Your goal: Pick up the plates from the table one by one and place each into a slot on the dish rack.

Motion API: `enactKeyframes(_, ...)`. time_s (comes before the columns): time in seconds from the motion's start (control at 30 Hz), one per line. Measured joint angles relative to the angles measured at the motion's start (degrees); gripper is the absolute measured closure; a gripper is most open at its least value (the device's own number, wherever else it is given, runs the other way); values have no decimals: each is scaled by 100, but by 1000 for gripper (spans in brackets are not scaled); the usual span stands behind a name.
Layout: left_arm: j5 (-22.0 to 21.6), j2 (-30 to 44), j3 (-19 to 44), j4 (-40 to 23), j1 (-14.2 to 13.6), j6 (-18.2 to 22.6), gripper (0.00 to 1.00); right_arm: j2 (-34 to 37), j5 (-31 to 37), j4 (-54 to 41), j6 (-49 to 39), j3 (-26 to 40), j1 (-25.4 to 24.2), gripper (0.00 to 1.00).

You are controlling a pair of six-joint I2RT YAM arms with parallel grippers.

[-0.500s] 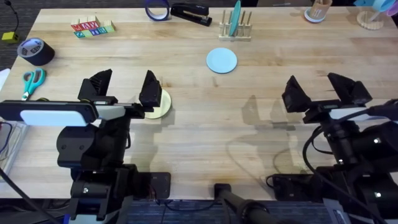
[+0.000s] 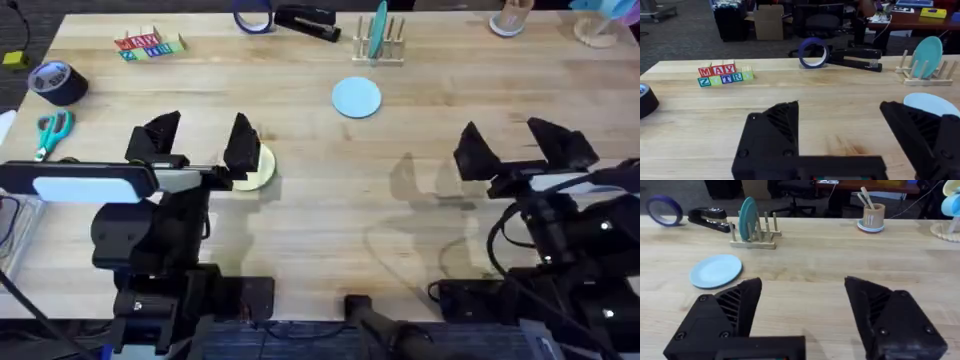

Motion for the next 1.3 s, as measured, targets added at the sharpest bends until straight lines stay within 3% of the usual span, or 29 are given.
enactKeyframes(0.33,-14,0,52,-19,0,2,8,22,-47,-24,-2,62,0,5)
enactKeyframes(0.5,-46,141,716,-731,0,2,9,397,-96,-618,-2,695,0,6)
enactKeyframes(0.7,-50,1003,1899,-1480,0,0,10,1386,-120,-1393,-2,2215,0,5)
enactKeyframes(0.93,-48,2532,3276,-1963,0,0,10,3282,-316,-2306,-4,4016,0,6)
enactKeyframes(0.97,-34,3149,3897,-2331,0,-1,10,4172,-567,-2715,-2,4856,-2,6)
enactKeyframes(1.3,111,4788,5728,-4382,0,2,10,6250,-956,-4671,-2,7101,4,6)
